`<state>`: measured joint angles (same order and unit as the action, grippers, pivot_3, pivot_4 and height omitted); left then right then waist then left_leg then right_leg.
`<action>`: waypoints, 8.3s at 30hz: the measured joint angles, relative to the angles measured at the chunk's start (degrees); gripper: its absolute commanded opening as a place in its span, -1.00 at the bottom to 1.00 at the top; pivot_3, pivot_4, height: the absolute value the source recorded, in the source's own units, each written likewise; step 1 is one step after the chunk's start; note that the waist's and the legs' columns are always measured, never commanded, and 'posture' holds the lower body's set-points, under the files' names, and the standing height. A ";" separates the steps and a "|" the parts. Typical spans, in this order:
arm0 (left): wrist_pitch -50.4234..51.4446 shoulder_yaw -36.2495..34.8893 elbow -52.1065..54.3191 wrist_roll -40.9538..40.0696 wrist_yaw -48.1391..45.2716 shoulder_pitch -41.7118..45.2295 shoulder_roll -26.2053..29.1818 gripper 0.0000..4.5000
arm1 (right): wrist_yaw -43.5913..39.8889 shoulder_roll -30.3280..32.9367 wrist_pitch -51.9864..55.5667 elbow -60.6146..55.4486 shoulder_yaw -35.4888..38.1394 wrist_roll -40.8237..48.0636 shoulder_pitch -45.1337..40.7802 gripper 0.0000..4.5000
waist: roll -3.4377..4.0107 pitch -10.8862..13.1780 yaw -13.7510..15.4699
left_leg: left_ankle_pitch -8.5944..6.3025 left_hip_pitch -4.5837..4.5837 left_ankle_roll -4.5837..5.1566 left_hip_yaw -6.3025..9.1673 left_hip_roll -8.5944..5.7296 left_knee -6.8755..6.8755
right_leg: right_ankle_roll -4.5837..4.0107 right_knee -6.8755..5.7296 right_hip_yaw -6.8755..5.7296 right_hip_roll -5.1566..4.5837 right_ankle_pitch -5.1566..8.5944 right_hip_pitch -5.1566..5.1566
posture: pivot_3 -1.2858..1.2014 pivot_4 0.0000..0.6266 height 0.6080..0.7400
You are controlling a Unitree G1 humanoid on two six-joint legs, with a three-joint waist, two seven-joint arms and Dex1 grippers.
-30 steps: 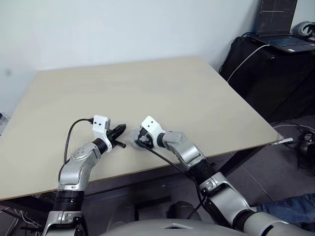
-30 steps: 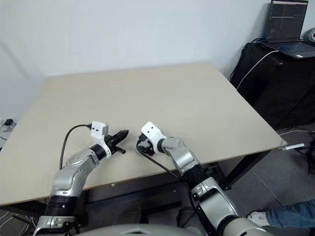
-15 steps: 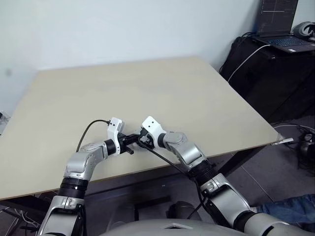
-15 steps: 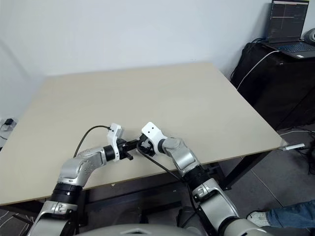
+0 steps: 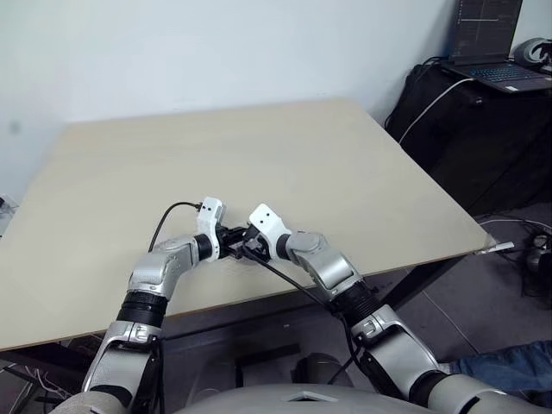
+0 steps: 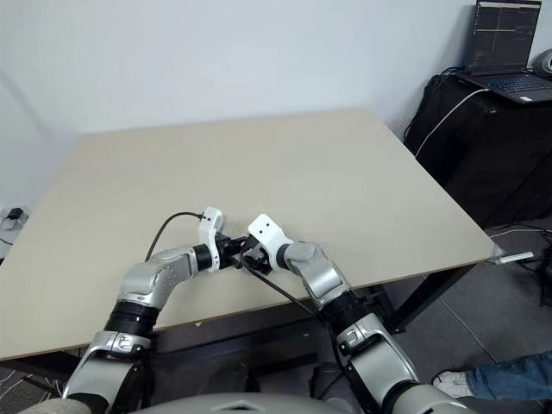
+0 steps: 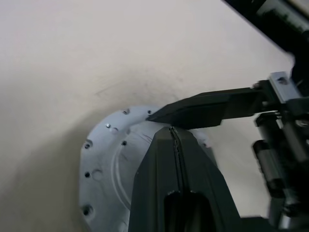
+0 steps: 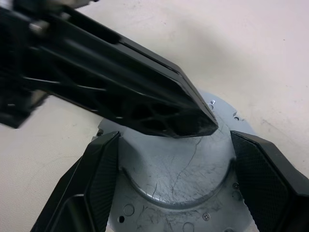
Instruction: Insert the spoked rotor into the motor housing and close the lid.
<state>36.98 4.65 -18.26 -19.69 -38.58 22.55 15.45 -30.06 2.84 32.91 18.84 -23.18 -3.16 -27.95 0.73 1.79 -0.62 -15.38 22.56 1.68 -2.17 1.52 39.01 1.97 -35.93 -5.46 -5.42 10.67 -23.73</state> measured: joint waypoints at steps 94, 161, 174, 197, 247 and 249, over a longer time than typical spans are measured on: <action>2.58 -4.80 10.13 0.57 2.12 -8.68 2.11 -1.00 | 21.19 -12.00 32.84 9.94 46.59 53.13 0.68 0.99 | -0.17 0.08 -1.54 | -0.06 0.01 0.00 0.04 0.17 -0.14 | -0.07 -0.02 0.13 0.20 0.04 -0.18 | 0.03 -1.00 1.00; 2.14 -18.82 37.99 -44.79 24.51 -48.29 -21.09 0.29 | 21.29 -11.87 38.89 -3.65 48.61 68.81 6.93 -0.46 | -0.22 0.59 -0.81 | -0.19 0.95 0.12 0.06 0.14 0.03 | 0.00 0.10 0.09 0.09 0.08 -0.95 | 0.03 -1.00 1.00; -6.41 -10.11 38.03 -57.49 24.77 -50.04 -21.53 0.99 | 23.96 -11.84 42.32 -3.95 46.01 72.03 6.92 -0.46 | -0.17 0.66 -0.76 | -0.20 0.98 0.11 0.04 0.09 0.06 | -0.01 0.10 0.10 0.12 0.08 -0.94 | 0.03 -1.00 1.00; -11.43 -5.76 35.68 -64.22 24.70 -48.22 -20.50 0.45 | 28.74 -9.82 51.44 -8.89 44.45 76.85 11.35 -0.46 | -0.17 0.65 -0.78 | -0.20 0.95 0.12 0.03 0.09 0.07 | -0.01 0.10 0.12 0.12 0.08 -0.91 | 0.03 -1.00 1.00; -29.15 -32.68 -20.50 -43.59 39.34 6.69 -13.32 -0.05 | 11.30 8.82 -24.96 -23.28 5.80 11.72 25.91 1.00 | -1.58 0.47 -0.01 | -0.08 0.83 -0.01 0.12 -0.03 0.24 | 0.02 0.15 0.14 0.39 0.02 -0.48 | 0.03 -1.00 1.00; -29.23 -33.88 -25.25 -41.45 39.43 9.91 -12.07 -0.05 | 11.24 8.59 -24.87 -23.27 5.85 11.12 26.07 1.00 | -1.58 0.47 -0.03 | -0.08 0.82 -0.01 0.11 -0.03 0.25 | 0.06 0.15 0.16 0.38 -0.01 -0.48 | 0.03 -1.00 1.00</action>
<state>7.75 -29.23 -43.51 -61.15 0.85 32.46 3.37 -18.82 11.43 8.04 -4.42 -17.33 7.96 -1.88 -0.85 2.26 -0.65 -15.46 23.38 1.67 -2.06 1.48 39.26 2.03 -35.78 -5.30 -5.04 10.66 -24.21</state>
